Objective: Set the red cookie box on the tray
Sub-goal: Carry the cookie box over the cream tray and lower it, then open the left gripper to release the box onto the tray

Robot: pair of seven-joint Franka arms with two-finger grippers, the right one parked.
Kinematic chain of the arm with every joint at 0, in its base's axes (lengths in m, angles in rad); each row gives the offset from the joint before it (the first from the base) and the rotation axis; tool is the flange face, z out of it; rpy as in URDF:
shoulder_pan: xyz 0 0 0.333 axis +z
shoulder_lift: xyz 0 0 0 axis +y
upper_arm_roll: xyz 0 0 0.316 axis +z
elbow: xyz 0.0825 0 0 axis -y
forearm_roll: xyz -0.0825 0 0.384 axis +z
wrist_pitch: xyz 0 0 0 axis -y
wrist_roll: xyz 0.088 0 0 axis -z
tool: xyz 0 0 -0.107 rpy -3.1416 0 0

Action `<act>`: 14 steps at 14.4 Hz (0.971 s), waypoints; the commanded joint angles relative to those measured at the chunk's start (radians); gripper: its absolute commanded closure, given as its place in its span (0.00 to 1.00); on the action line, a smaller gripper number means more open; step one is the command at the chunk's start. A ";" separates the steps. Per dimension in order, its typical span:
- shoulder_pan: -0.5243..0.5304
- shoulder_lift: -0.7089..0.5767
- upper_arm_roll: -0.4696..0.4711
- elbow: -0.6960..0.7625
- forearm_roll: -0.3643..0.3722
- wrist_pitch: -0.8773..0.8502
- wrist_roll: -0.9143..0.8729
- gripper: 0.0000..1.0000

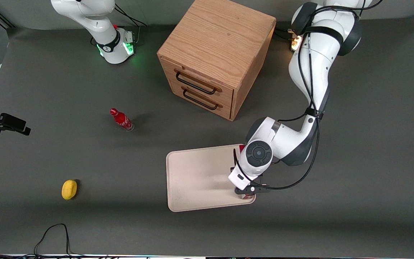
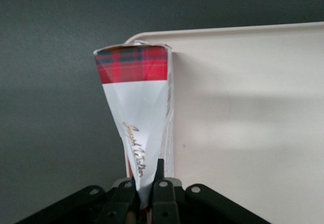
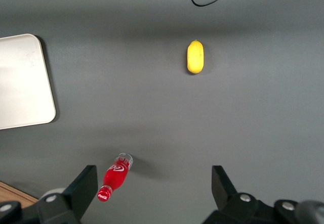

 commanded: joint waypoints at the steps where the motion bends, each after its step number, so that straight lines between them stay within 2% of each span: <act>1: -0.012 -0.027 0.011 -0.022 0.034 0.001 -0.024 0.00; 7: -0.013 -0.178 -0.004 -0.008 0.024 -0.221 -0.024 0.00; 11: -0.004 -0.379 -0.035 -0.017 0.011 -0.400 -0.011 0.00; 14: 0.011 -0.496 -0.033 -0.017 -0.035 -0.521 0.049 0.00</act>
